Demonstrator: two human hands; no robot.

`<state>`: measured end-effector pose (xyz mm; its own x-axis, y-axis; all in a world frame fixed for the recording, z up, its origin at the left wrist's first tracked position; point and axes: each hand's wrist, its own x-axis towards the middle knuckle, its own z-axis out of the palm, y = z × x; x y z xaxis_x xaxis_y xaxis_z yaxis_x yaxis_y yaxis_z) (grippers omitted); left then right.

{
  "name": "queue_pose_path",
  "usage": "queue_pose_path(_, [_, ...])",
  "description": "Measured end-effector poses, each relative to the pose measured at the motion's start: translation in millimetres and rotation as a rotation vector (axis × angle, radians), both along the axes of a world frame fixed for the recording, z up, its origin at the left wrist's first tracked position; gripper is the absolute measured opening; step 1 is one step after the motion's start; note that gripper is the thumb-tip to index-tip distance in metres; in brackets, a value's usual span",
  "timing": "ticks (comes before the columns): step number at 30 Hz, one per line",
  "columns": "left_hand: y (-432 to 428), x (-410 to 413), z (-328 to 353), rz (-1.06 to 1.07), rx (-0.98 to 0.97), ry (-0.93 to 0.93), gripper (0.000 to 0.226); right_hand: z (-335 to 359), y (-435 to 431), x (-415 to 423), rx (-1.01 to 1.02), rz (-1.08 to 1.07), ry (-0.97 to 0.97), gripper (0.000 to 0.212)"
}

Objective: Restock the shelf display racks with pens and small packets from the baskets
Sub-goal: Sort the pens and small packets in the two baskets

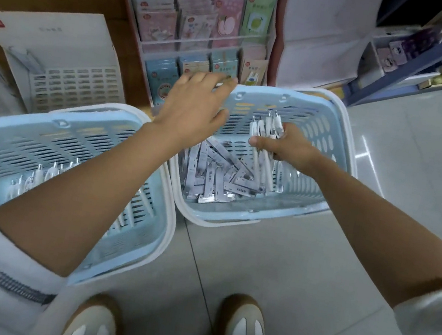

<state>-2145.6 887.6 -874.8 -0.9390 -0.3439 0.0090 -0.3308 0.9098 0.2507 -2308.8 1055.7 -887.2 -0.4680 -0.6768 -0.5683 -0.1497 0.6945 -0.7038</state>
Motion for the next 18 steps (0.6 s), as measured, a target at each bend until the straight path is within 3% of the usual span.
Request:
queue_pose_path(5, [-10,40,6,0.054,0.119,0.041,0.058,49,-8,25,-0.164,-0.004,-0.028,0.02])
queue_pose_path(6, [-13,53,8,0.072,0.14,0.052,0.059,54,-16,31,-0.178,0.013,-0.023,0.023])
queue_pose_path(9, [-25,98,17,0.161,0.137,0.053,0.059,74,-48,63,-0.217,0.046,-0.003,0.076])
queue_pose_path(10, [-30,115,19,0.19,0.11,0.037,0.059,80,-59,78,-0.241,0.068,-0.039,0.075])
queue_pose_path(13, [-43,165,22,0.257,0.035,-0.024,0.059,95,-87,126,-0.287,0.166,-0.133,0.026])
queue_pose_path(18, [-58,236,15,0.336,0.018,-0.146,0.061,72,-118,210,-0.203,0.331,-0.23,0.013])
